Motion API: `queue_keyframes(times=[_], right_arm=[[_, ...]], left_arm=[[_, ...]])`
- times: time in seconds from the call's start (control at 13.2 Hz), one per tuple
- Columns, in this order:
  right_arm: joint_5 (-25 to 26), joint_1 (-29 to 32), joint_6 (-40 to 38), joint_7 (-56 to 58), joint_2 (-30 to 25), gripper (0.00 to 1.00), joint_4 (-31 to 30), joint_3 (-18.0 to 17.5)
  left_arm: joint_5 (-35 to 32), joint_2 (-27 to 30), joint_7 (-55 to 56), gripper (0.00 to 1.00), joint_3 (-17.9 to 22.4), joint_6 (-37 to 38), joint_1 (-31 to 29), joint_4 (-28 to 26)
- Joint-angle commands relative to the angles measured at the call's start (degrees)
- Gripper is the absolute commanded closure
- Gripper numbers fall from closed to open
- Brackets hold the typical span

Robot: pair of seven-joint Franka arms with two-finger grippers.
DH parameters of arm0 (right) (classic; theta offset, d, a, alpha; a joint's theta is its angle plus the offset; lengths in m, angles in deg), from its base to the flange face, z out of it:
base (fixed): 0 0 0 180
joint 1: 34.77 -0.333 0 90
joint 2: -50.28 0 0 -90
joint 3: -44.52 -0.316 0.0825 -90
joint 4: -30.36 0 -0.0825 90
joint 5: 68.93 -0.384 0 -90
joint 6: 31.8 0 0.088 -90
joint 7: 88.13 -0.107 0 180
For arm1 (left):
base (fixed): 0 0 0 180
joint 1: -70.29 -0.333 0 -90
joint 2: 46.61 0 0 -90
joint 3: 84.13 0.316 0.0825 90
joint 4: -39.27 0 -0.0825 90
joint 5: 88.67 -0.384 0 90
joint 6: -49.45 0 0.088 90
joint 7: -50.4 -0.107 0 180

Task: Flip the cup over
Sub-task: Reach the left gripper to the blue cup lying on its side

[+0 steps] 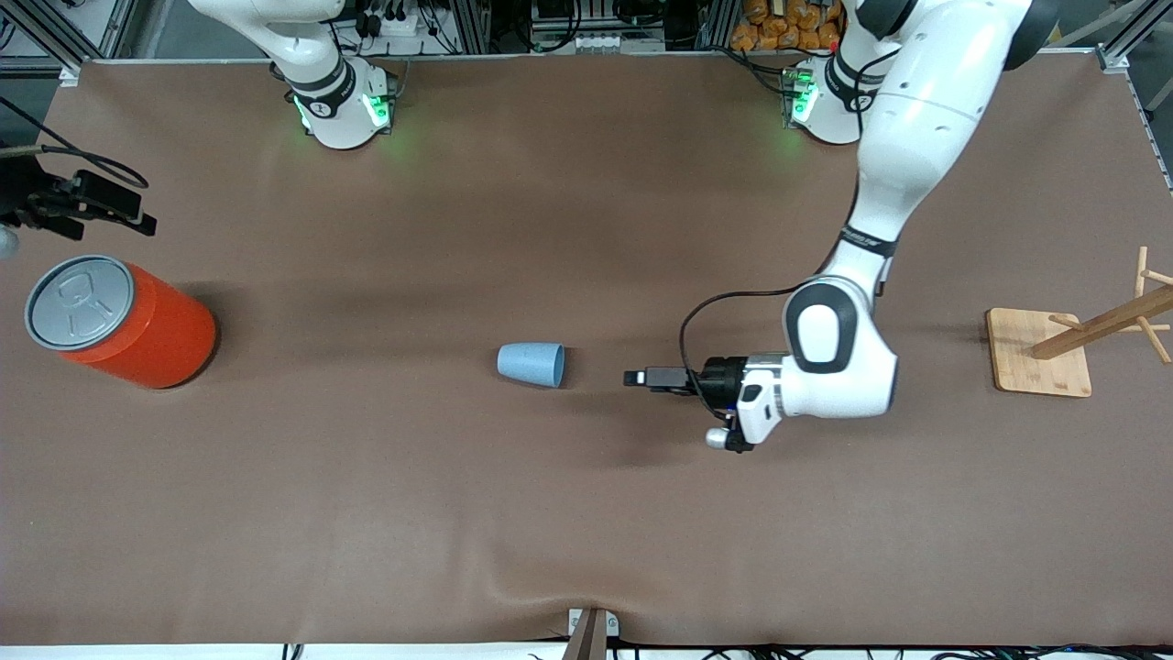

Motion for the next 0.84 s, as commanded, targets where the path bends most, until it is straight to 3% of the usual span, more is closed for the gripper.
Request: queue_keyframes(times=[0.0,0.3,0.76], right_arm=[[0.0,1.3,-0.2,-3.6,-1.6,0.0,-1.1,-1.5],[4.0,0.9,-2.2,-3.9,-1.0,0.0,4.2,-1.4],[7.4,0.6,-5.1,-5.2,-0.9,0.0,4.3,-1.8]], left_arm=[[4.9,-2.6,-3.7,0.0,0.2,-2.3,2.6,1.9],[16.0,-6.7,-10.1,0.0,0.3,-5.1,7.1,2.7],[18.9,-9.7,-12.1,0.0,0.3,-8.7,10.5,4.6]])
